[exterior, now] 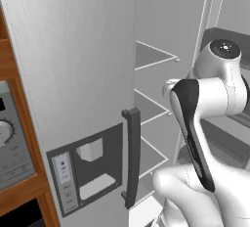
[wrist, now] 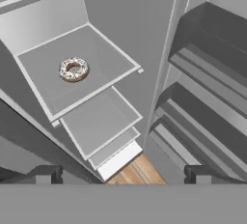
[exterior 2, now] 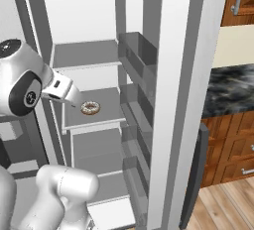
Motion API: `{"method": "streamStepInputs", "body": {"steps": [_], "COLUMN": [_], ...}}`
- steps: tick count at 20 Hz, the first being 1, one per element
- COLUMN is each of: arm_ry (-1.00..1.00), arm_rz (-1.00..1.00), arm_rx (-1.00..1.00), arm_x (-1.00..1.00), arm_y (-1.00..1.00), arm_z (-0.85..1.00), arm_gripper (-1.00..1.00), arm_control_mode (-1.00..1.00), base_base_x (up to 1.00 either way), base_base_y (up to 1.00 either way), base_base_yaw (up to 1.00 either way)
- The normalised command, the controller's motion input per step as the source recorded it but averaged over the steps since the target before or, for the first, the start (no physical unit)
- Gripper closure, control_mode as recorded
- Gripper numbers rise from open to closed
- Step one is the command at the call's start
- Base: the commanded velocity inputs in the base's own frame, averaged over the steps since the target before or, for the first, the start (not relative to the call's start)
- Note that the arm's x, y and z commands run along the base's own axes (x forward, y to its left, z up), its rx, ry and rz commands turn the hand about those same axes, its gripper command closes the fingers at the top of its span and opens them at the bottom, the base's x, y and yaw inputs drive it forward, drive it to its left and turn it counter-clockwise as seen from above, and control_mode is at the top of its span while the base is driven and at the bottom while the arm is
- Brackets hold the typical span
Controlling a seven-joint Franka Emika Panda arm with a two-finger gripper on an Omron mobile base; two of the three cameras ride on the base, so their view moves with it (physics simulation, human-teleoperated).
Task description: Take the cake and donut from the fridge and place them on the empty tray on the dining counter.
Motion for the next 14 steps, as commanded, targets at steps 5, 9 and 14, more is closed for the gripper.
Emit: {"method": "streamStepInputs", "body": {"steps": [5, 9, 14], "arm_ry": [0.0, 0.03, 0.13], "arm_rz": [0.05, 0.16, 0.17], "arm_rx": [0.01, 0.04, 0.05], "arm_x": [0.68, 0.57, 0.44], "arm_y": [0.0, -0.01, 0.0], "arm_z": [-0.11, -0.09, -0.22], "arm_gripper": [-1.0, -1.0, -1.0], "arm_control_mode": [-1.0, -1.0, -1.0], "base_base_x": [0.0, 0.0, 0.0], "base_base_y": [0.0, 0.0, 0.0], "base_base_yaw": [0.0, 0.0, 0.0]}}
